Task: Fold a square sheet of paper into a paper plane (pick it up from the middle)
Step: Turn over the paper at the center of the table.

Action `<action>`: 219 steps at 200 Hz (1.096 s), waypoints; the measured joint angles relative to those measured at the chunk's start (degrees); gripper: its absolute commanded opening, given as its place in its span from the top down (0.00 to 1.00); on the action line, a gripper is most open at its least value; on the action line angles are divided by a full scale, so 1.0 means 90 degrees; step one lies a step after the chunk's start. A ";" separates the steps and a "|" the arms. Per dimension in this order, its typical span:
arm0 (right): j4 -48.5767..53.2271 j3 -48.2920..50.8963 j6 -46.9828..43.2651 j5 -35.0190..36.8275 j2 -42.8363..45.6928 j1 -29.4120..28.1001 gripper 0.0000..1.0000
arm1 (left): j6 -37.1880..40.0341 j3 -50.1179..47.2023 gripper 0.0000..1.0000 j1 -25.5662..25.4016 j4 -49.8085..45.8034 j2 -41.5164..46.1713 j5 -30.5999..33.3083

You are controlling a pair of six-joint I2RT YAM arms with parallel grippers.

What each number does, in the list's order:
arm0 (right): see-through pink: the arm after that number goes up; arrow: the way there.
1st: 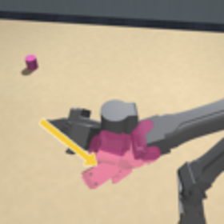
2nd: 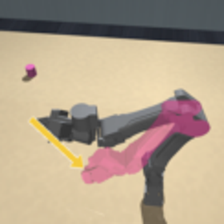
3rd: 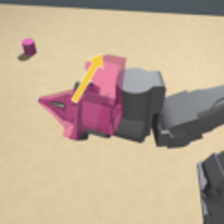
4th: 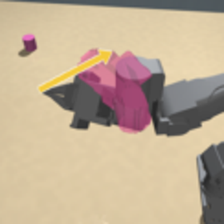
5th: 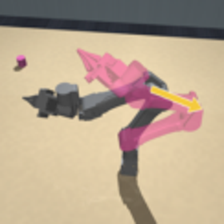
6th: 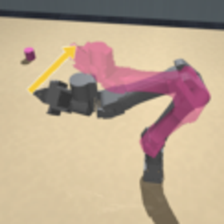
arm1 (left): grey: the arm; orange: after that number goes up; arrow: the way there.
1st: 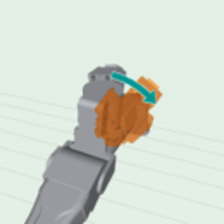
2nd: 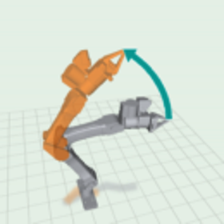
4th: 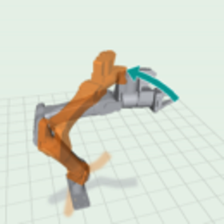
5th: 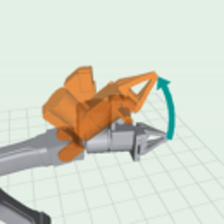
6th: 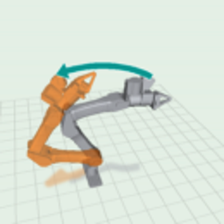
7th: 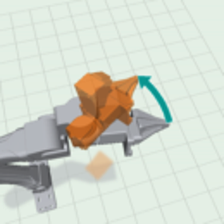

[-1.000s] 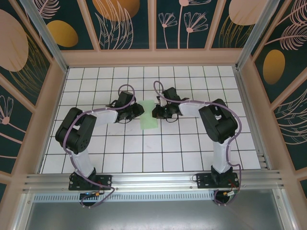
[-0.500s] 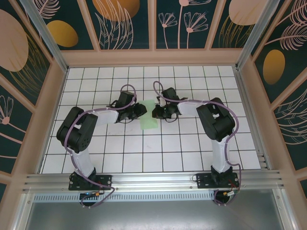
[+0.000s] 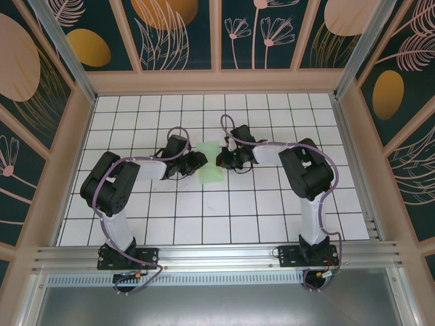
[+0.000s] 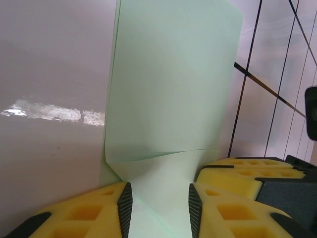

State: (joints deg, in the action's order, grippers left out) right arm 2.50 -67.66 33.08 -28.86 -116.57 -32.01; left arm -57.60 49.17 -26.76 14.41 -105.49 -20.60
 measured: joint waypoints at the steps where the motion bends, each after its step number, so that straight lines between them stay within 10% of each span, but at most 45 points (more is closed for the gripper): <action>1: 0.0000 0.0002 0.0000 -0.0002 0.0000 0.0000 0.93 | -0.0007 0.0000 0.59 0.0000 0.0000 0.0000 0.0000; 219: -0.1073 0.1049 0.1387 -0.0301 0.0432 -0.0255 0.92 | -0.0631 0.0393 0.60 -0.0296 -0.0952 0.0121 0.0284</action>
State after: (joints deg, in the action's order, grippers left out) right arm -7.16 -58.22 45.56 -31.57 -112.68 -34.30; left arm -63.29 52.71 -29.43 5.85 -104.40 -18.04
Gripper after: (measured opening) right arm 0.080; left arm 0.408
